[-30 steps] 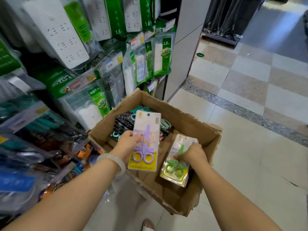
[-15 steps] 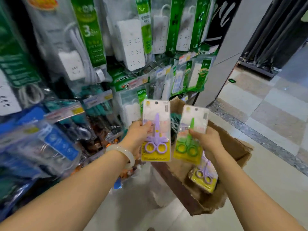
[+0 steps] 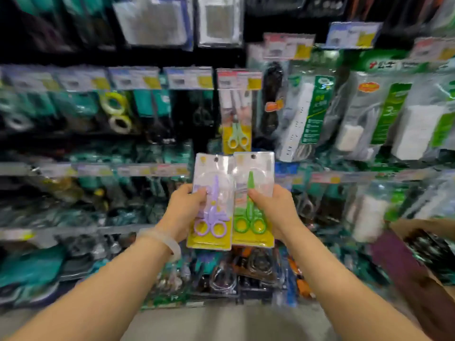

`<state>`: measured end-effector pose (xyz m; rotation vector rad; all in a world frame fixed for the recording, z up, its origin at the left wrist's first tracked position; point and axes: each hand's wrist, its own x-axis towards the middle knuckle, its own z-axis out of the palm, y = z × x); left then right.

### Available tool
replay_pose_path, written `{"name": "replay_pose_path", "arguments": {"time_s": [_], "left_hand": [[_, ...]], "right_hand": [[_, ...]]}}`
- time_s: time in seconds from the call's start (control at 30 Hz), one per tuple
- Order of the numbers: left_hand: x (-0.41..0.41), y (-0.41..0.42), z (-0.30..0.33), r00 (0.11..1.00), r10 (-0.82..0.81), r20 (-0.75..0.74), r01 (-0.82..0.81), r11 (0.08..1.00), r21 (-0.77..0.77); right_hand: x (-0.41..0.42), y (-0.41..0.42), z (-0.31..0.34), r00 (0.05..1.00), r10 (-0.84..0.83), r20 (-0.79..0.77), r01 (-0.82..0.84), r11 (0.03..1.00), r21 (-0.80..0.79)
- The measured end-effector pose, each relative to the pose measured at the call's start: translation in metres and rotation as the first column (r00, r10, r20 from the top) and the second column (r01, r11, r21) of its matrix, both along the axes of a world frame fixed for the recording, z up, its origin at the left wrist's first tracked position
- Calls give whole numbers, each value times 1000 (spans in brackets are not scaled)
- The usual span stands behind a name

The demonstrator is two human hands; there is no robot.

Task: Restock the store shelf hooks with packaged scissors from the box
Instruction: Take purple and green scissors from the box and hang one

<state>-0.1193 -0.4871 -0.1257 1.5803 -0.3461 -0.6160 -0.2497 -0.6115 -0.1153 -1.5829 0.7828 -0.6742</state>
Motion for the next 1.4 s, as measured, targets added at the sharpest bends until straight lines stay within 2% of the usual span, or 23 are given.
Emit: {"name": "replay_pose_path", "arguments": {"time_s": [0.1, 0.2, 0.3, 0.47, 0.67, 0.8, 0.93, 1.17, 1.27, 1.4], "left_hand": [[40, 98, 15, 972, 232, 33, -232, 973, 6], [74, 183, 24, 894, 447, 44, -446, 895, -26], [106, 251, 36, 830, 555, 46, -552, 831, -73], [157, 335, 77, 677, 715, 172, -691, 699, -186], [247, 411, 120, 623, 761, 182, -717, 649, -256], [316, 441, 154, 600, 766, 232, -719, 643, -263], [380, 462, 180, 594, 781, 195, -709, 622, -332], [462, 489, 191, 581, 802, 140, -694, 578, -429], [496, 501, 196, 633, 769, 92, -644, 589, -488], [533, 515, 205, 718, 693, 70, -565, 639, -522]], "right_hand": [[72, 83, 5, 984, 171, 45, -169, 985, -48], [131, 158, 15, 938, 343, 43, -337, 935, -113], [180, 217, 32, 875, 484, 20, -469, 856, -217], [265, 299, 68, 784, 609, 122, -577, 786, -220], [370, 372, 108, 709, 679, 190, -603, 724, -335], [444, 398, 139, 639, 718, 276, -640, 695, -327], [507, 422, 165, 611, 721, 327, -636, 693, -339], [588, 451, 186, 659, 688, 303, -608, 725, -324], [623, 456, 200, 684, 671, 285, -594, 740, -315], [663, 463, 219, 736, 618, 277, -590, 786, -186]]}}
